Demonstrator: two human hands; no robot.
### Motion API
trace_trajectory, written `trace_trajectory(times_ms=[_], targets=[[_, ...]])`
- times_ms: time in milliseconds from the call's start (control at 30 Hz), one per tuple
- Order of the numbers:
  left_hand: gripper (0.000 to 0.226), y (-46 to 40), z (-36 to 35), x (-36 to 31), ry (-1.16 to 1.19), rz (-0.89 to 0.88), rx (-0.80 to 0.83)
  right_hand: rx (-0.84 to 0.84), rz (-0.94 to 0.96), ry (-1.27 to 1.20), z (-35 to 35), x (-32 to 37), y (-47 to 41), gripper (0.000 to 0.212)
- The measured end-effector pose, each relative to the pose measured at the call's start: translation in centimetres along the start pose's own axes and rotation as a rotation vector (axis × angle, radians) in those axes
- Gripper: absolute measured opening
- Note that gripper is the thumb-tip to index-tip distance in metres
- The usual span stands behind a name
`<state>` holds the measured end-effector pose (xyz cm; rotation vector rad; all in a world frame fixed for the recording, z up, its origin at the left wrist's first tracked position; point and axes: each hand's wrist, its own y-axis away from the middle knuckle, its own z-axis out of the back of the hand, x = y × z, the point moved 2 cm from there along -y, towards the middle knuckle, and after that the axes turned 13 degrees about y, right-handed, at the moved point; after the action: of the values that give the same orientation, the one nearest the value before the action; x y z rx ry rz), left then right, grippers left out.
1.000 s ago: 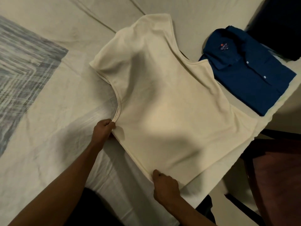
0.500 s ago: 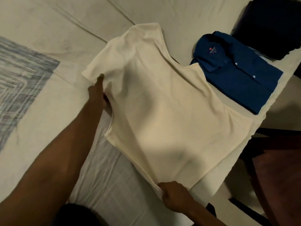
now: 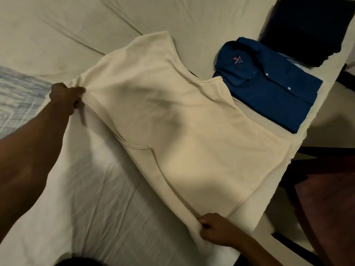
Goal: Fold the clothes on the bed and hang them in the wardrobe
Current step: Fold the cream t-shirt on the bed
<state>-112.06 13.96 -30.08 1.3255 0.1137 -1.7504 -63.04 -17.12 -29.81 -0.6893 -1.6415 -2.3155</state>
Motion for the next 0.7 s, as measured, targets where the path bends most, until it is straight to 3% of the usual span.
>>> trace_trajectory(times_ms=[67,233,333,433,467,533,567,600,700], targets=[[0.038,-0.4,-0.3,-1.2,0.054,-0.039,0.012,-0.072,-0.027,-0.036,2.2,-1.3,0.6,0.035],[0.016,1.0,-2.8,-4.9,0.191,-0.089,0.000,-0.475,-0.203,-0.212,8.7,-6.2,2.5,0.028],[0.008,0.3,-4.5,-4.6,0.154,-0.041,-0.036,-0.588,-0.298,-0.280,10.6,-9.0,2.8,0.032],[0.053,0.1,-5.4,-3.5,-0.036,0.094,-0.093,-0.554,-0.327,-0.244,10.7,-10.0,2.6,0.030],[0.063,1.0,-5.7,-3.6,-0.224,0.001,-0.158,-0.539,-0.324,-0.235,10.6,-9.8,2.6,0.027],[0.056,4.9,-6.5,-4.5,-0.567,-0.377,-0.239,-0.522,-0.309,-0.235,10.6,-9.1,2.7,0.017],[0.046,7.1,-7.3,-5.0,-0.628,-0.589,-0.177,-0.519,-0.304,-0.243,10.4,-8.8,2.8,0.015],[0.037,8.5,-8.5,-5.1,-0.657,-0.769,-0.013,-0.517,-0.304,-0.259,10.3,-8.6,2.8,0.016],[0.035,12.1,-11.9,-3.1,-0.804,-0.944,0.645,-0.538,-0.317,-0.310,10.2,-8.3,2.9,0.018]])
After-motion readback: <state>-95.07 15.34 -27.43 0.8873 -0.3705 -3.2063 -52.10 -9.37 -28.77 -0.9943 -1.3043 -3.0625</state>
